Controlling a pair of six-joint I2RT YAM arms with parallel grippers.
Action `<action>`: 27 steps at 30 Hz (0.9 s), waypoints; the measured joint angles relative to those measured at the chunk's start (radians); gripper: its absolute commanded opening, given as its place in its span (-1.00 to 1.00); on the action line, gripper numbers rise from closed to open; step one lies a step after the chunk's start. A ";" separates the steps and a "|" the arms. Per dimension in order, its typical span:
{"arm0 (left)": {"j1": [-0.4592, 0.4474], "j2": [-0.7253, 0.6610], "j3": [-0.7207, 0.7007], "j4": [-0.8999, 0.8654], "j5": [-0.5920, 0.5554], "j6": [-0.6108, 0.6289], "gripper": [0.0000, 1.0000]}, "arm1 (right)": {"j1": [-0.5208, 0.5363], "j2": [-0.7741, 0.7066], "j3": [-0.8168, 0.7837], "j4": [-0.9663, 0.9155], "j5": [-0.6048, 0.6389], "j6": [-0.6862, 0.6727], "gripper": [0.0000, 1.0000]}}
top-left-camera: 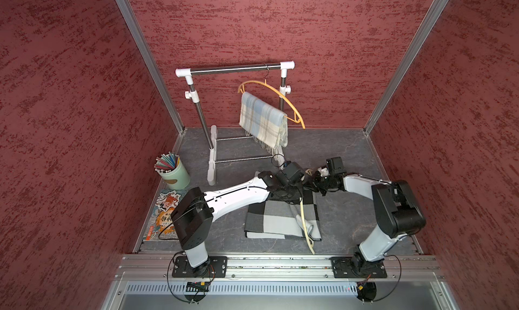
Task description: Hang the scarf on the hanger
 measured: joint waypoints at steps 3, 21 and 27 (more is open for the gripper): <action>-0.004 0.011 0.016 -0.010 -0.004 -0.003 -1.00 | 0.006 0.105 0.066 0.034 -0.046 0.008 -1.00; -0.004 0.023 0.046 -0.048 -0.011 -0.014 -0.74 | -0.019 -0.459 -0.049 -0.280 0.008 -0.221 0.37; -0.004 0.023 0.040 -0.006 0.064 -0.004 -0.10 | -0.044 -0.629 -0.056 -0.416 0.015 -0.231 0.56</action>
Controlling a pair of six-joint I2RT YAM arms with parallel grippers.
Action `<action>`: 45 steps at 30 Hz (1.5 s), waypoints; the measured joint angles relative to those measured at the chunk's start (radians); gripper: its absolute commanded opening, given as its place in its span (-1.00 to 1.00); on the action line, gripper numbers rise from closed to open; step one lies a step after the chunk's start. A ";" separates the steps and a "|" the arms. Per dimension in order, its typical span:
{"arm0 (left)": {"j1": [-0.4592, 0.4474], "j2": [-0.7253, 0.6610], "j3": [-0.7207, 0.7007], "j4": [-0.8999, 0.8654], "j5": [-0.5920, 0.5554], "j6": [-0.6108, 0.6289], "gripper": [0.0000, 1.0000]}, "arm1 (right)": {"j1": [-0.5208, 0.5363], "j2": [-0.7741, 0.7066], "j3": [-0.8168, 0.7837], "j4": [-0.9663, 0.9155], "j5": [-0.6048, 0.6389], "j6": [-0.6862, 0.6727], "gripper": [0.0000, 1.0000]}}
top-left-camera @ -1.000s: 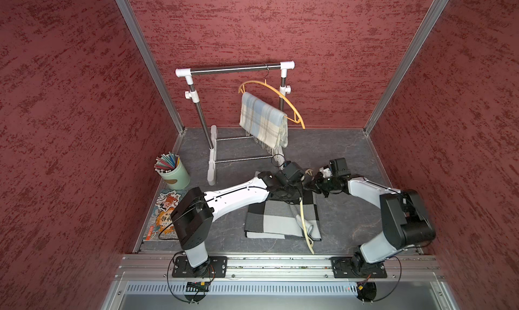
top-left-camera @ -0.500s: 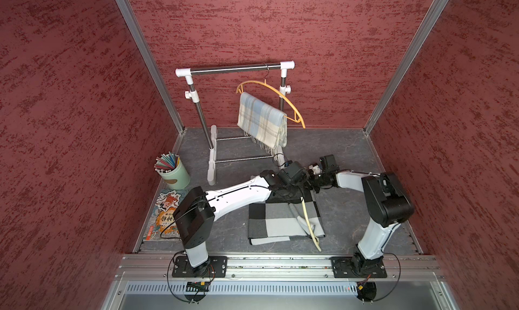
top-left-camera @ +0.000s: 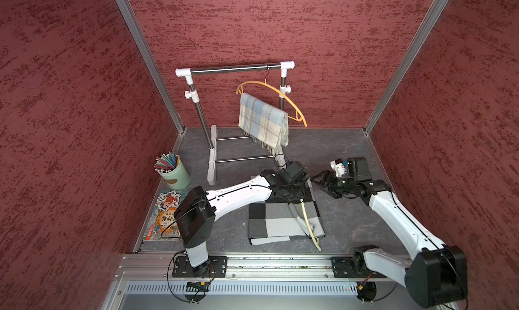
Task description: Hang the scarf on the hanger
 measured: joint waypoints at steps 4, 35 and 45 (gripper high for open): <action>0.000 0.003 -0.011 0.117 0.110 0.008 0.02 | -0.056 -0.001 -0.010 0.000 -0.052 0.066 0.62; 0.008 0.160 0.017 0.600 0.615 0.114 0.69 | -0.282 0.083 -0.004 0.106 -0.310 0.249 0.61; 0.052 -0.225 -0.312 0.611 0.523 0.107 0.67 | -0.281 0.107 0.137 -0.192 -0.100 -0.052 0.54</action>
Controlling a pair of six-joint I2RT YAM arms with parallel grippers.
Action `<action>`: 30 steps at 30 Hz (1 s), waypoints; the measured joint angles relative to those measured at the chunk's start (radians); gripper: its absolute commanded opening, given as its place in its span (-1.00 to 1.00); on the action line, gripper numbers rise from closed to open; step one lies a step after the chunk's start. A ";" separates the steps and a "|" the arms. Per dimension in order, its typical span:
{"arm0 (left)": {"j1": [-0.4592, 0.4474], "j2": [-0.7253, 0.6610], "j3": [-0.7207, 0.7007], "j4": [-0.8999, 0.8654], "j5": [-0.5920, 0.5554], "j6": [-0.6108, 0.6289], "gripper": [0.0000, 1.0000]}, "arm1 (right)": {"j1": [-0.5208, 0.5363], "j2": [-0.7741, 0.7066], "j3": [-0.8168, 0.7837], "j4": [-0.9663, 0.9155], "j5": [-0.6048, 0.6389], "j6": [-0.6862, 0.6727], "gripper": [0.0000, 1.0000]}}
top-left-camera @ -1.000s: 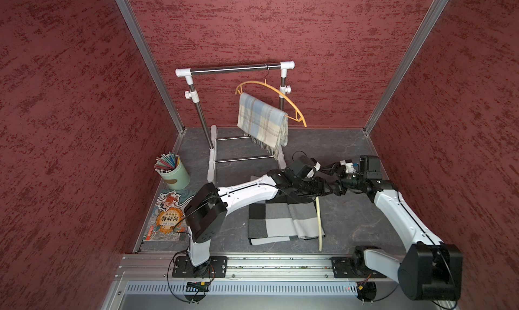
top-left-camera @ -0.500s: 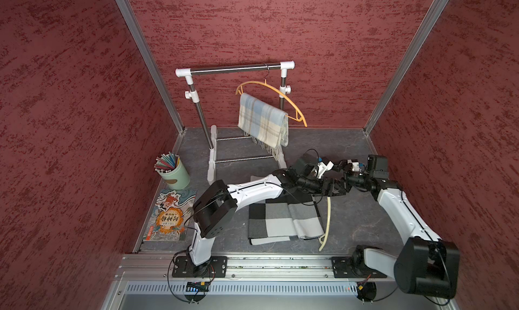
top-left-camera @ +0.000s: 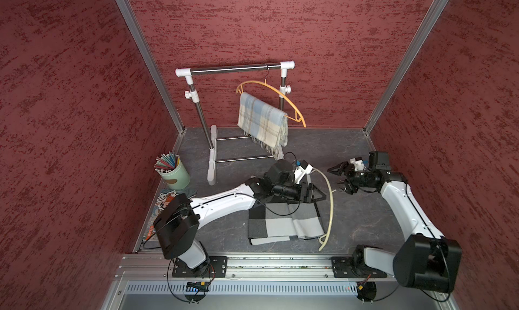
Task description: Hang the scarf on the hanger
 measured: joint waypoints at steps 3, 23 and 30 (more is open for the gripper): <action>0.018 -0.086 -0.054 -0.003 -0.037 0.005 0.67 | 0.005 0.008 0.000 -0.054 0.037 -0.055 0.49; 0.137 0.023 -0.302 -0.025 -0.142 -0.081 0.60 | 0.064 0.012 -0.003 -0.187 0.150 -0.200 -0.77; 0.082 0.203 -0.237 -0.018 -0.124 -0.107 0.43 | 0.069 0.014 -0.006 -0.188 0.164 -0.211 -0.96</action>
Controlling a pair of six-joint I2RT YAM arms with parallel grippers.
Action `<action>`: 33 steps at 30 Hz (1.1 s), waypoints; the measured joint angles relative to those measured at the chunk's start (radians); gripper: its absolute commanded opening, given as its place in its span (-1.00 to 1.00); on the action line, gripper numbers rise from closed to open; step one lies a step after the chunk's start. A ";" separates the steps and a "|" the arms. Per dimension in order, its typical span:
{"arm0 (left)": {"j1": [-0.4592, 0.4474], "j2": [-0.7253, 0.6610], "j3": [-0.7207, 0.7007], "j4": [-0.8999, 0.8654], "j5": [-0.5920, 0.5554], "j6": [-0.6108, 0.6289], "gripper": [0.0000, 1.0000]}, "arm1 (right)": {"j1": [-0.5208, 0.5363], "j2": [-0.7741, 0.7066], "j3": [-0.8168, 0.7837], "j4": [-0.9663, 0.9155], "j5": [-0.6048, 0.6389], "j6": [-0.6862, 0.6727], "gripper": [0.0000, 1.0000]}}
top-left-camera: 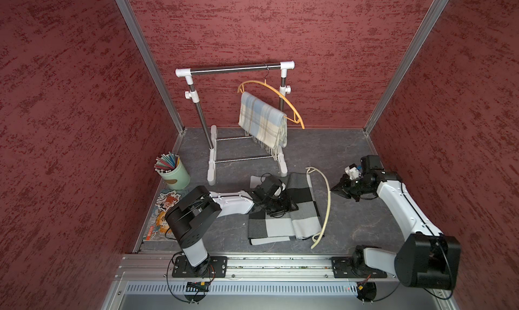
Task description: Hang the scarf on the hanger
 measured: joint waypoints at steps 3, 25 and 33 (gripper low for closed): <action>-0.011 0.042 0.038 -0.001 -0.002 -0.008 0.35 | 0.002 0.000 0.000 0.000 0.001 -0.001 -1.00; 0.001 0.031 0.113 -0.130 -0.146 0.005 -1.00 | 0.055 -0.005 0.002 -0.006 0.008 -0.033 -1.00; 0.007 -0.351 0.064 -0.340 -0.273 0.009 -1.00 | 0.099 -0.074 0.059 -0.082 0.008 -0.034 -1.00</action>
